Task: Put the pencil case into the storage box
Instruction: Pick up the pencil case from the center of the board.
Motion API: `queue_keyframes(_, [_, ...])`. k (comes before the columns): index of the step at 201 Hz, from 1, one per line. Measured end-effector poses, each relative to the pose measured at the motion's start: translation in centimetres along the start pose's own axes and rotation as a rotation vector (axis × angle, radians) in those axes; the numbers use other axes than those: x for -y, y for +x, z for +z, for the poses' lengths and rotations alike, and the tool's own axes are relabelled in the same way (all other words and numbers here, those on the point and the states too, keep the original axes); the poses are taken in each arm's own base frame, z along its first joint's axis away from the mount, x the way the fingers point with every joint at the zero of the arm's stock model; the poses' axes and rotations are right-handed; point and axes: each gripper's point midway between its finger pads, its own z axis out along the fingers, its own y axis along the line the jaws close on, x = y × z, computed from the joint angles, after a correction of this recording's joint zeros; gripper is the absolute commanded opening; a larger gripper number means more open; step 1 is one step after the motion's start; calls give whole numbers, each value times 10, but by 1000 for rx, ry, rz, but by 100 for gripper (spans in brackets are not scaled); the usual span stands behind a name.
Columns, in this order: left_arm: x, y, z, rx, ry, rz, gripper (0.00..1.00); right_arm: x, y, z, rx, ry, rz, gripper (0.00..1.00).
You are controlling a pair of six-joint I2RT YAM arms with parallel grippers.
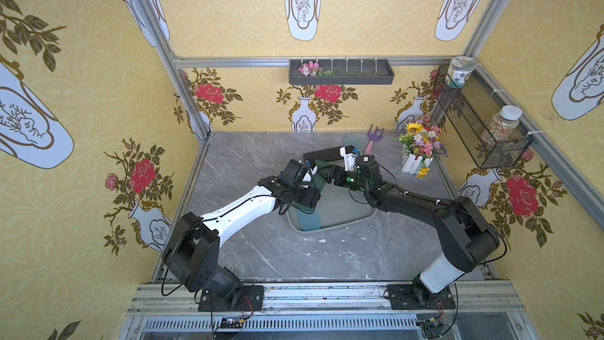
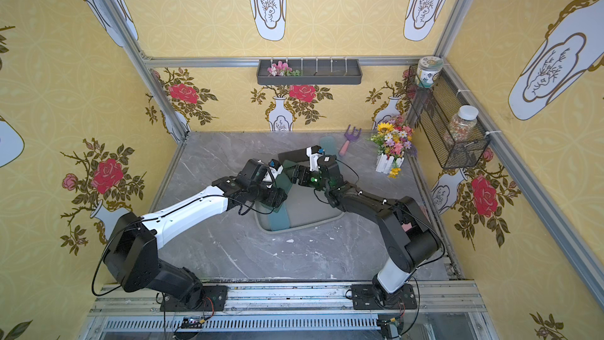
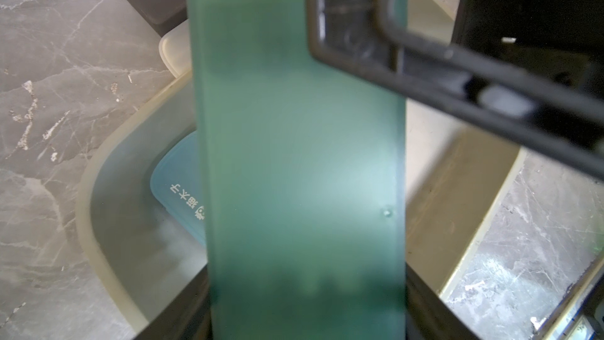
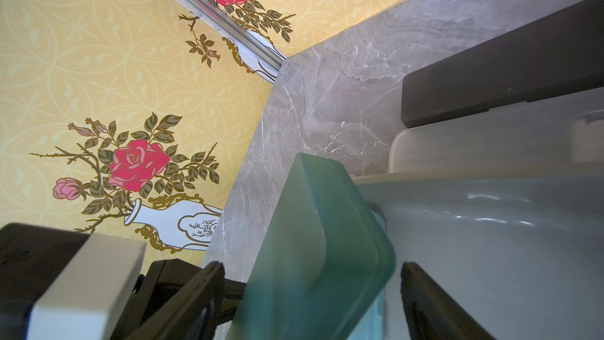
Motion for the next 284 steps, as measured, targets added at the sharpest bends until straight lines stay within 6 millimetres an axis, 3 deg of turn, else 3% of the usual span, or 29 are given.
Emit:
queue_keyframes(26, [1, 0, 0, 0, 1, 1, 72, 0, 0, 0, 0, 0, 0, 86])
queue_keyframes(62, [2, 0, 0, -1, 3, 4, 72, 1, 1, 5, -1, -4, 3, 68])
queue_keyframes(152, [3, -1, 0, 4, 5, -5, 72, -1, 3, 11, -6, -8, 22, 46])
queue_keyframes(233, [2, -1, 2, 8, -9, -21, 73, -12, -3, 11, 12, -56, 20, 38])
queue_keyframes(272, [3, 0, 3, 8, -8, -19, 80, -11, -2, 11, 13, -58, 27, 38])
queue_keyframes(284, [6, -1, 3, 11, 0, -9, 87, -9, -2, 11, 18, -46, 24, 38])
